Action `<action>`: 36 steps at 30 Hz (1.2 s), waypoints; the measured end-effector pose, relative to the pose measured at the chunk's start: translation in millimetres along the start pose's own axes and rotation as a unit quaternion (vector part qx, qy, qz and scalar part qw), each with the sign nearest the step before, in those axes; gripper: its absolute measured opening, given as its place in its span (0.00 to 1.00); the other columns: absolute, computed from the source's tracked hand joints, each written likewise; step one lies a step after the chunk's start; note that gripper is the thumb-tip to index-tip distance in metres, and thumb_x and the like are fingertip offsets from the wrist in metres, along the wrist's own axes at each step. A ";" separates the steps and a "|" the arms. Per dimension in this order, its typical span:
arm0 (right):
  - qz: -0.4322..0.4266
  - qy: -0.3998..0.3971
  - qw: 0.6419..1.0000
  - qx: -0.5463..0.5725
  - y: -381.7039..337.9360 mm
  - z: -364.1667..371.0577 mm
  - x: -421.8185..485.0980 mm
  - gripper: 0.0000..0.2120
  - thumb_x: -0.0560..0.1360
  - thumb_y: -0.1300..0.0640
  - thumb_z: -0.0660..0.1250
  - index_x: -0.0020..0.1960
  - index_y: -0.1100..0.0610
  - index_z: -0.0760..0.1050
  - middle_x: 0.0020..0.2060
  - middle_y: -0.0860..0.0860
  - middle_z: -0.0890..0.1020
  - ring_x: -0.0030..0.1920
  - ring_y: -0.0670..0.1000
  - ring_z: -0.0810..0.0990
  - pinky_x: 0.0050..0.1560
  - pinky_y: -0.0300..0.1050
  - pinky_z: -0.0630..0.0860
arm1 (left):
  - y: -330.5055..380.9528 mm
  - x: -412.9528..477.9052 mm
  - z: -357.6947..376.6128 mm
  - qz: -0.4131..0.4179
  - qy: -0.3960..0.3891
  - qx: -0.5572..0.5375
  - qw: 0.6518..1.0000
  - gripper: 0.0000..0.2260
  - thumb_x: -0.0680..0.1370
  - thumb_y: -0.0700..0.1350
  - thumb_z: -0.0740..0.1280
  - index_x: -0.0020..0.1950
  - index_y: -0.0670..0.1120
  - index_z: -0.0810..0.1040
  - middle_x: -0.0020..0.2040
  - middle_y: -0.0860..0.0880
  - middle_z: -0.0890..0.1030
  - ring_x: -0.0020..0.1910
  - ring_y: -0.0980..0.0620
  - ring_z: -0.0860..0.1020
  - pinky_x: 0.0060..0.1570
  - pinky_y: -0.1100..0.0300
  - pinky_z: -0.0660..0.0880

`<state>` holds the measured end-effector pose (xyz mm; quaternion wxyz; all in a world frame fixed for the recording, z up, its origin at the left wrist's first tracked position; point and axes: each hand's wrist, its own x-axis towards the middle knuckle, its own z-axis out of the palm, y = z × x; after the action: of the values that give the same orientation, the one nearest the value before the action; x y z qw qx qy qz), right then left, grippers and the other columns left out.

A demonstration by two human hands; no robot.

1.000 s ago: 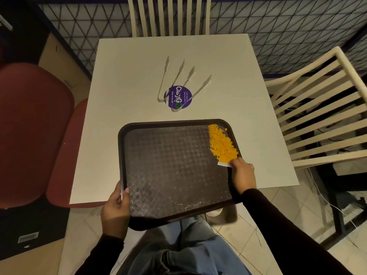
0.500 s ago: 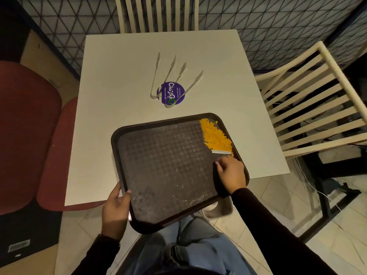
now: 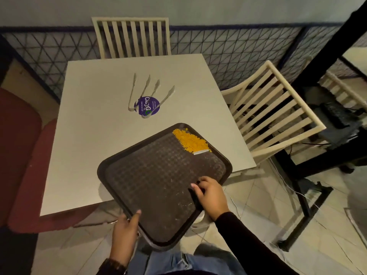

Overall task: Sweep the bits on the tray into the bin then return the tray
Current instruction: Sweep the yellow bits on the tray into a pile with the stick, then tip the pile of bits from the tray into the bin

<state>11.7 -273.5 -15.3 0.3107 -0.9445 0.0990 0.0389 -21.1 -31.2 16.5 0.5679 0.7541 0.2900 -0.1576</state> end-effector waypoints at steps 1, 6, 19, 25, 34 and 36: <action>-0.007 -0.001 1.000 -0.005 9.1 -3.1 -6.4 0.12 0.75 0.50 0.65 0.41 0.57 0.82 0.48 0.52 0.81 0.50 0.52 0.77 0.54 0.48 0.75 | -3.4 -7.5 8.1 0.000 0.005 -0.004 1.000 0.15 0.78 0.44 0.64 0.54 0.31 0.76 0.53 0.27 0.78 0.54 0.30 0.77 0.56 0.39 0.73; -0.001 -0.047 0.999 0.001 55.1 -26.2 -42.1 0.13 0.75 0.52 0.64 0.59 0.52 0.77 0.73 0.56 0.62 0.74 0.58 0.57 0.75 0.54 0.55 | -26.8 -56.2 62.6 -0.004 0.046 -0.053 0.998 0.13 0.78 0.41 0.63 0.51 0.31 0.77 0.52 0.28 0.80 0.40 0.38 0.78 0.39 0.54 0.75; 0.170 -0.061 0.902 0.392 158.4 -84.4 -139.2 0.11 0.80 0.67 0.53 0.55 0.55 0.70 0.55 0.51 0.73 0.54 0.51 0.74 0.57 0.45 0.73 | -118.7 -220.7 189.4 -0.075 0.013 -0.224 0.972 0.05 0.78 0.40 0.62 0.54 0.42 0.72 0.43 0.45 0.79 0.36 0.48 0.75 0.30 0.60 0.75; 0.167 0.011 0.930 0.326 162.9 -76.7 -204.2 0.13 0.80 0.67 0.50 0.47 0.54 0.69 0.46 0.49 0.74 0.48 0.38 0.73 0.52 0.25 0.67 | -174.5 -235.9 176.0 -0.166 0.007 -0.265 0.950 0.09 0.79 0.38 0.60 0.59 0.41 0.71 0.47 0.40 0.78 0.34 0.48 0.80 0.23 0.61 0.76; 0.208 0.014 0.950 0.232 206.1 -34.0 -237.1 0.11 0.80 0.66 0.51 0.46 0.59 0.71 0.42 0.43 0.77 0.41 0.27 0.74 0.39 0.19 0.67 | -267.3 -179.9 134.3 -0.189 0.188 -0.157 0.951 0.17 0.81 0.45 0.54 0.65 0.36 0.69 0.64 0.36 0.72 0.64 0.38 0.72 0.64 0.48 0.67; 0.214 0.008 0.950 0.228 214.5 -16.8 -236.2 0.11 0.80 0.66 0.51 0.46 0.60 0.71 0.40 0.43 0.76 0.40 0.26 0.74 0.38 0.19 0.67 | -308.1 -163.8 143.1 -0.233 0.163 -0.151 0.947 0.19 0.79 0.51 0.55 0.61 0.39 0.71 0.59 0.38 0.75 0.57 0.40 0.74 0.58 0.46 0.69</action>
<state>-264.2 -413.9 -94.1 0.5011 -0.8057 0.3074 0.0730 -326.0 -151.5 -170.0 0.5672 0.5861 0.5671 -0.1149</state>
